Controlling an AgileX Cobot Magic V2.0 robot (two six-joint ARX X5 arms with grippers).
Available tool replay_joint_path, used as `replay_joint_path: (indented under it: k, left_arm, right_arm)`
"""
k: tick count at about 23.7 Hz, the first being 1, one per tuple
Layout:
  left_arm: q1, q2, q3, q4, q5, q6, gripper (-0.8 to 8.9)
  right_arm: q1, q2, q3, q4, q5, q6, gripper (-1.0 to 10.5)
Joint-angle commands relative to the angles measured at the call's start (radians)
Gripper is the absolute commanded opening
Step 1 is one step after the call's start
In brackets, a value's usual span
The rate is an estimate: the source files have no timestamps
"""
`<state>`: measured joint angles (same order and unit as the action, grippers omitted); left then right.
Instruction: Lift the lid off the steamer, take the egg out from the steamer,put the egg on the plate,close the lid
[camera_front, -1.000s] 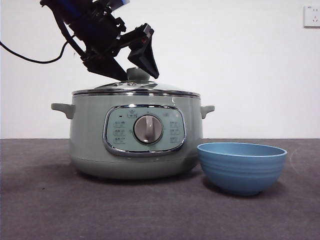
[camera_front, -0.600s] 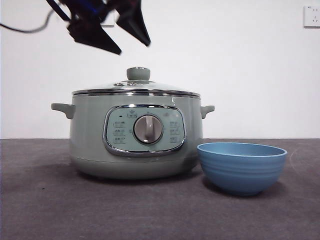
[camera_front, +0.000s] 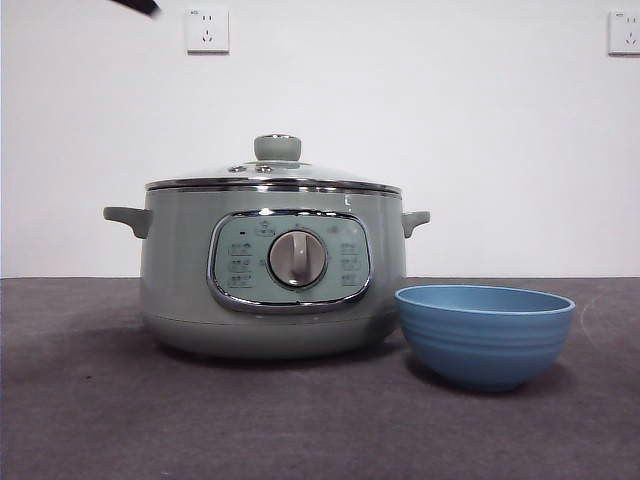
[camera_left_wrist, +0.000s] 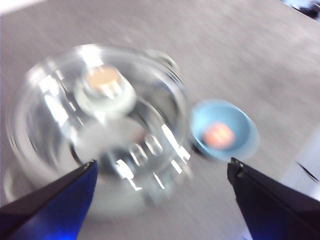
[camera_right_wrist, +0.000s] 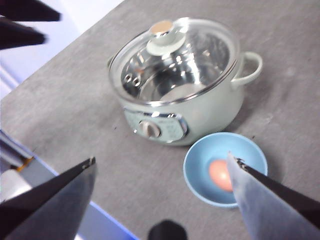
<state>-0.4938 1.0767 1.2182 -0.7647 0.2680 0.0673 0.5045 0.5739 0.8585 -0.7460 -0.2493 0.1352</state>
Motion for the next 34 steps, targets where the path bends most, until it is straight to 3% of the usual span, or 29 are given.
replay_joint_path:
  k: [1, 7, 15, 17, 19, 21, 34]
  left_arm:
    - [-0.003, -0.064, -0.005, -0.105, 0.030, 0.004, 4.40]
    - [-0.003, -0.153, -0.005, -0.290, 0.029, 0.004, 4.40]
    - [-0.003, -0.163, -0.005, -0.344, 0.030, 0.004, 4.08]
    - [-0.003, -0.163, -0.005, -0.344, 0.030, 0.004, 2.38]
    - [-0.003, -0.163, -0.005, -0.343, 0.030, 0.004, -0.18]
    - [-0.003, -0.163, -0.005, -0.343, 0.029, 0.005, -0.06]
    - [-0.003, -0.163, -0.005, -0.343, 0.022, 0.005, -0.04]
  right_arm:
    - [0.003, -0.001, 0.001, -0.018, -0.017, 0.006, 4.4]
    - [0.002, 0.000, 0.001, -0.110, -0.040, 0.006, 4.4]
    - [0.003, 0.000, 0.001, -0.158, -0.040, 0.007, 4.3]
    - [0.003, 0.000, 0.001, -0.165, -0.040, 0.007, 3.0]
    - [0.003, 0.000, 0.001, -0.171, -0.040, 0.007, 0.8]
    - [0.003, 0.000, 0.001, -0.171, -0.040, 0.006, -0.1]
    - [0.002, 0.000, 0.001, -0.171, -0.036, 0.006, 0.0]
